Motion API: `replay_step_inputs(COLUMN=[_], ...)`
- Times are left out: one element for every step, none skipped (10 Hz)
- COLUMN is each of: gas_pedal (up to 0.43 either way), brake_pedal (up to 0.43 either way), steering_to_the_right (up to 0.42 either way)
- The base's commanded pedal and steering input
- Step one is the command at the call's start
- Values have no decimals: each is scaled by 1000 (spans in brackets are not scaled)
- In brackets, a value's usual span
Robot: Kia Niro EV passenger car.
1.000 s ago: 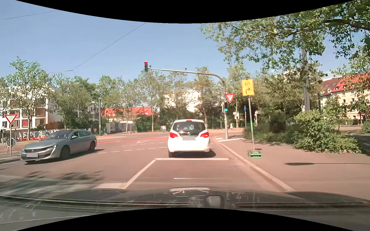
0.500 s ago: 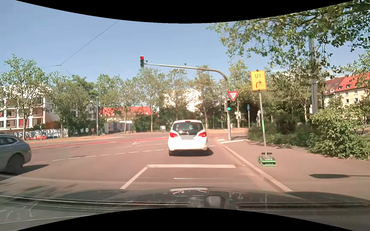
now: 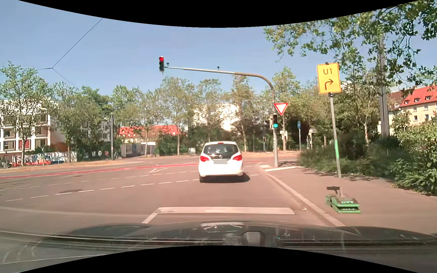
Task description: Follow the waypoints while adhering to traffic rules and regulations
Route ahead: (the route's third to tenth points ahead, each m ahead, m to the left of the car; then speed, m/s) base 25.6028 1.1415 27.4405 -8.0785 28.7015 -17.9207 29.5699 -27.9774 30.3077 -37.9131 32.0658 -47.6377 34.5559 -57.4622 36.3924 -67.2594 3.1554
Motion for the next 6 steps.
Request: replay_step_inputs(gas_pedal=[0,0,0,0,0,0], brake_pedal=[0,0,0,0,0,0], steering_to_the_right=[-18,-20,-21,-23,-23,-23])
